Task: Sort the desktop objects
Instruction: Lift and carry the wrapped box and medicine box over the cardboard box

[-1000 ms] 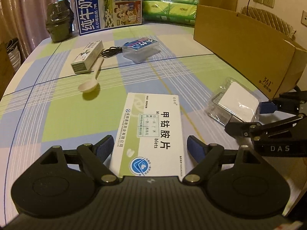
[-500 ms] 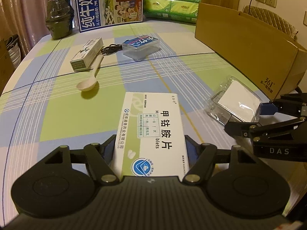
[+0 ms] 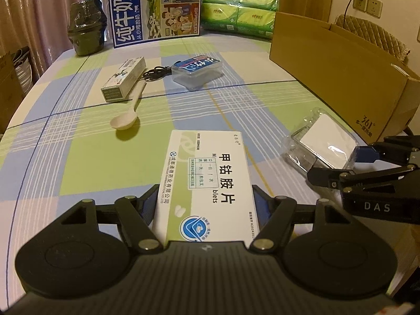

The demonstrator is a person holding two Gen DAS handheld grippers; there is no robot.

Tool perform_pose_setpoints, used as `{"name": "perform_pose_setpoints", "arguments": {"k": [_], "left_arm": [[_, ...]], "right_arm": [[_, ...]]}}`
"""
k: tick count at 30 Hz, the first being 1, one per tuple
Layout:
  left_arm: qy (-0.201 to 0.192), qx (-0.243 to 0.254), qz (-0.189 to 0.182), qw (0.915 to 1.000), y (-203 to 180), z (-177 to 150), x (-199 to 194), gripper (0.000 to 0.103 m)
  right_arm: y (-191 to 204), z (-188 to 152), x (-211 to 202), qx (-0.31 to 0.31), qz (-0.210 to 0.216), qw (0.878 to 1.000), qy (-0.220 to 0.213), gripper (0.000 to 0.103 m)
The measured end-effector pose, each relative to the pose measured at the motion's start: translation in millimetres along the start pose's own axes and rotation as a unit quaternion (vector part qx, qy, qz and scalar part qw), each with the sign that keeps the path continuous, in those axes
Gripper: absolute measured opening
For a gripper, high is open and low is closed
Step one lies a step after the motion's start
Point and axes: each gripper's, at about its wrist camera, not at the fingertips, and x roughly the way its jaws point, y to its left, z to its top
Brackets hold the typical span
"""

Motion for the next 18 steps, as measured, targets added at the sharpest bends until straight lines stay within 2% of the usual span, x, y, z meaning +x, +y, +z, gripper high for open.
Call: {"name": "perform_pose_setpoints", "arguments": {"k": [12, 18], "left_arm": [[0.007, -0.022, -0.001, 0.9997, -1.3, 1.6, -2.5, 0.067], [-0.010, -0.021, 0.002, 0.9997, -5.1, 7.2, -18.3, 0.067]], "right_arm": [[0.9, 3.6, -4.2, 0.012, 0.005, 1.000, -0.006, 0.052], [-0.7, 7.1, -15.0, 0.016, 0.004, 1.000, -0.015, 0.052]]}}
